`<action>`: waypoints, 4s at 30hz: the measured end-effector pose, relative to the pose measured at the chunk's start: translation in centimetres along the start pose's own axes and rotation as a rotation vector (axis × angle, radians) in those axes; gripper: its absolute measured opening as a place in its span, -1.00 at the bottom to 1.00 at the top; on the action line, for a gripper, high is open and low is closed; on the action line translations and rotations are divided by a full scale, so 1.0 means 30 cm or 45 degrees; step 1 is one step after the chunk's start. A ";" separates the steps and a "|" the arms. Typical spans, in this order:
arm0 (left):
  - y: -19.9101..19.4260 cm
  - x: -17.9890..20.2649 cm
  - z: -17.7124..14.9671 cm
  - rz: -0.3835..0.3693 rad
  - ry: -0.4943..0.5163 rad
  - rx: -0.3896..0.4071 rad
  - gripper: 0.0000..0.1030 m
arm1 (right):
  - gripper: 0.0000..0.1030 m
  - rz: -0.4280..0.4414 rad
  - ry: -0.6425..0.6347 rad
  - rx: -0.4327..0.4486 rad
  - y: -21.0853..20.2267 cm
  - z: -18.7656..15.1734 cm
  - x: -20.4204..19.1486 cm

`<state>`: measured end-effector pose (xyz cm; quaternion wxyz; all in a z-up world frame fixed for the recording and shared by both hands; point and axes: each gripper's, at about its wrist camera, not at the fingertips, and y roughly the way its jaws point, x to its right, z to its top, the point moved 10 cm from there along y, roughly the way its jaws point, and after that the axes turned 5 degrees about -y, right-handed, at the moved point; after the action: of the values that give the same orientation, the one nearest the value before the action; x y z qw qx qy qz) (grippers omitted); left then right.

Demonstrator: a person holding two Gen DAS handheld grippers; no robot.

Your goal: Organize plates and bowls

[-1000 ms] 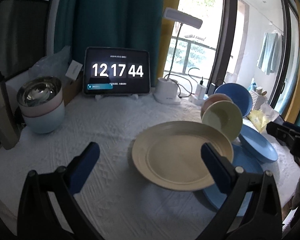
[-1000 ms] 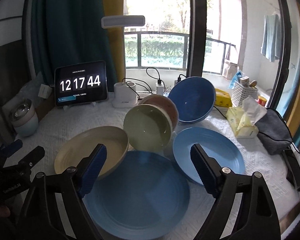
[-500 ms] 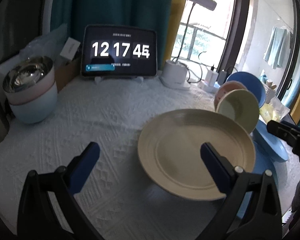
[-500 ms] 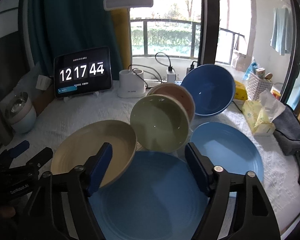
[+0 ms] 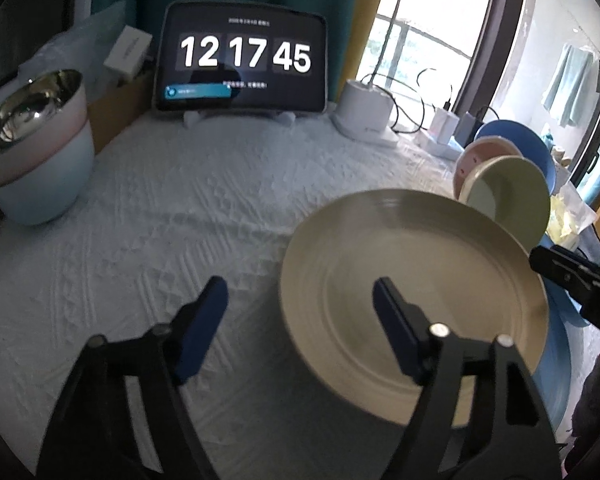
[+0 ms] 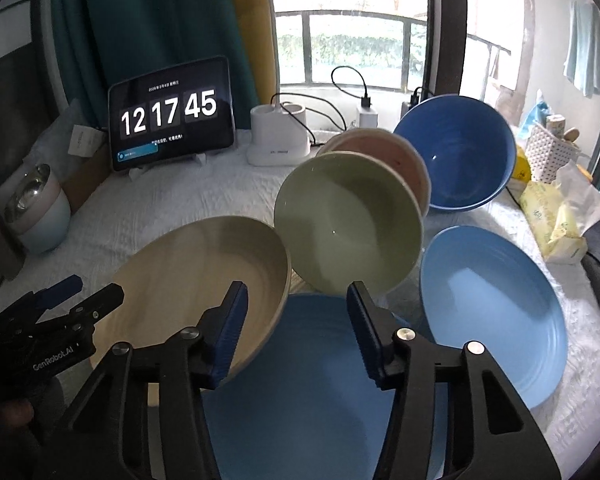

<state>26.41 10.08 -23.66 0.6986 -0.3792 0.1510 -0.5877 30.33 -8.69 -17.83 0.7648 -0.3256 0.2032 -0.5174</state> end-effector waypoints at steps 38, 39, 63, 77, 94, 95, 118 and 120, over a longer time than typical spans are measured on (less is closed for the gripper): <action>-0.063 0.111 -0.052 -0.103 0.071 -0.042 -0.43 | -0.47 0.024 0.003 -0.011 -0.030 -0.063 0.008; -0.069 0.118 -0.051 -0.106 0.076 -0.037 -0.43 | -0.47 0.021 0.007 -0.009 -0.035 -0.065 0.012; -0.150 0.257 -0.102 -0.142 0.169 -0.013 -0.43 | -0.47 -0.009 0.091 0.042 -0.146 -0.141 0.122; -0.158 0.319 -0.160 -0.135 0.225 -0.030 -0.43 | -0.47 -0.015 0.143 0.021 -0.164 -0.233 0.182; -0.142 0.361 -0.210 -0.122 0.269 -0.071 -0.43 | -0.47 -0.016 0.177 -0.029 -0.146 -0.295 0.215; -0.141 0.362 -0.212 -0.121 0.270 -0.073 -0.43 | -0.47 -0.017 0.179 -0.033 -0.145 -0.298 0.216; -0.097 0.394 -0.252 -0.081 0.336 -0.116 -0.40 | -0.47 -0.008 0.221 -0.034 -0.143 -0.315 0.249; -0.092 0.397 -0.258 -0.076 0.345 -0.116 -0.40 | -0.47 -0.015 0.210 -0.033 -0.140 -0.316 0.247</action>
<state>22.52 -3.84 -24.09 0.6361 -0.3320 0.2593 -0.6465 24.27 -19.33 -21.34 0.7382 -0.2931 0.2703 -0.5442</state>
